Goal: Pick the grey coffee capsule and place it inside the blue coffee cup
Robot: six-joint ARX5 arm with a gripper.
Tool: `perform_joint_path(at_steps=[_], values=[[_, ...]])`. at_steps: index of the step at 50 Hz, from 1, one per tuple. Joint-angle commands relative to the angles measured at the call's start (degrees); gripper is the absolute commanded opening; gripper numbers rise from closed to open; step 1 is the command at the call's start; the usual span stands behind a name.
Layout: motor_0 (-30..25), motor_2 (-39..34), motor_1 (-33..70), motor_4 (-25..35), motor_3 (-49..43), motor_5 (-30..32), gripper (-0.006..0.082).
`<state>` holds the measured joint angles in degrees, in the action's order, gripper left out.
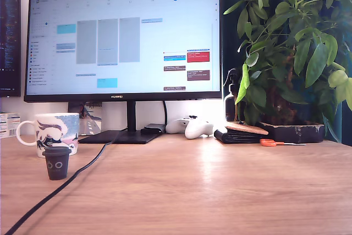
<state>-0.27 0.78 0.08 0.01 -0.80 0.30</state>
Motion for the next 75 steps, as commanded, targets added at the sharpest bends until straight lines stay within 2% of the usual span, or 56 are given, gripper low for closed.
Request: perform_joint_path(at_steps=[1, 19, 30, 34, 45, 56, 58, 60, 65, 67, 69, 75], values=[[3.3, -1.8, -0.8, 8.5, -2.6, -7.3, -0.0019], [3.3, -1.7, -0.8, 8.6, 5.8, -7.6, -0.0019], [3.2, -1.7, -0.8, 13.0, 14.9, -17.0, -0.0019], [3.2, -1.4, -0.8, 16.8, 17.2, -19.3, -0.0019], [2.1, 0.5, 3.2, 29.1, 12.6, -21.4, -0.0019], [-0.9, 0.5, 13.6, 30.2, 10.7, -18.6, -0.0011], [-1.6, 0.5, 15.6, 30.2, 10.7, -17.7, 0.0023], [-2.5, 0.5, 17.7, 30.2, 10.8, -16.2, 0.013], [-5.6, 0.5, 22.9, 29.2, 14.4, -16.3, 0.0593], [-6.8, 0.5, 24.9, 28.3, 15.6, -16.3, 0.0729], [-7.9, 0.5, 26.4, 26.5, 16.5, -16.3, 0.0793], [-10.5, 0.5, 31.8, 22.8, 18.7, -13.1, 0.0797]])
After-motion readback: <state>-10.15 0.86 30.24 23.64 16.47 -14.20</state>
